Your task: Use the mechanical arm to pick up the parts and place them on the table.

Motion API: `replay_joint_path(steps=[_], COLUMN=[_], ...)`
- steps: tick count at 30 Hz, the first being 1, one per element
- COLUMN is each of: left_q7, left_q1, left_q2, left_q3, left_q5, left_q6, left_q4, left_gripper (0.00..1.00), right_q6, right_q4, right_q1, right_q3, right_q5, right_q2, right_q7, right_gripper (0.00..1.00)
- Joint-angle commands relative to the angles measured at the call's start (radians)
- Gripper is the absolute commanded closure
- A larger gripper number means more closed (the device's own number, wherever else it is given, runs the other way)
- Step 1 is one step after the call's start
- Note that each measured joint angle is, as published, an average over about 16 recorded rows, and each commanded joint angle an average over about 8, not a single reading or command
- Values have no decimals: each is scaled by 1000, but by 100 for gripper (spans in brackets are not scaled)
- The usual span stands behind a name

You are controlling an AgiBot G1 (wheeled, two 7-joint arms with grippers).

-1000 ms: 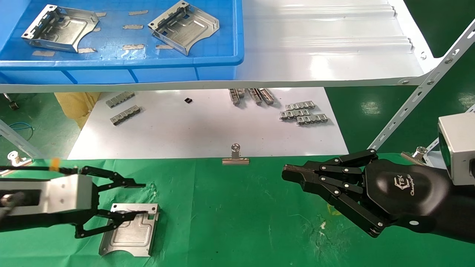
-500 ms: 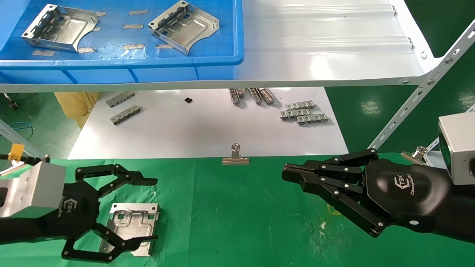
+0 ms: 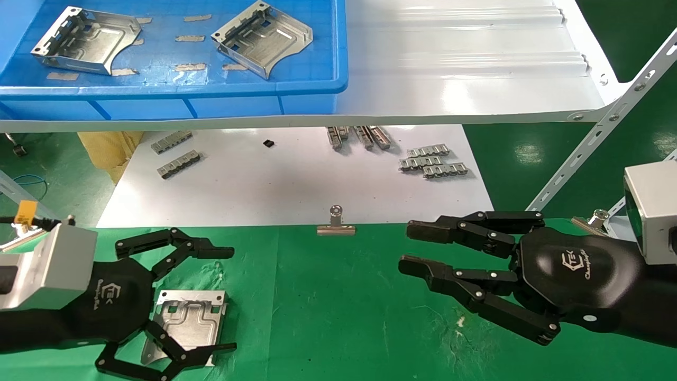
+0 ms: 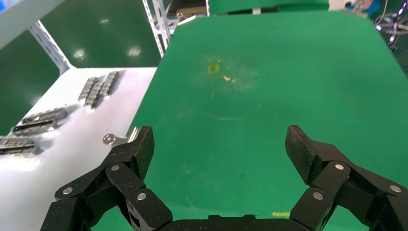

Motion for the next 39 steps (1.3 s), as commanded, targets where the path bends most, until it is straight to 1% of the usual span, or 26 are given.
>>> replay_joint_path(steps=[1, 32, 39], left_q7=[-4, -72, -81], left_q1=[8, 137, 156], left_q2=[4, 67, 76], left_q3=[-9, -148, -168], left_q5=[-13, -212, -241], left_q6=[3, 53, 61], left_q4=[1, 20, 22], left_gripper=[0, 0, 0], right_q6=[0, 0, 0], right_q4=[0, 0, 0], right_q1=[0, 0, 0], right_q3=[0, 0, 0], right_q5=[0, 0, 0], right_q2=[0, 0, 0], right_q7=[0, 0, 0], right_gripper=[0, 0, 0])
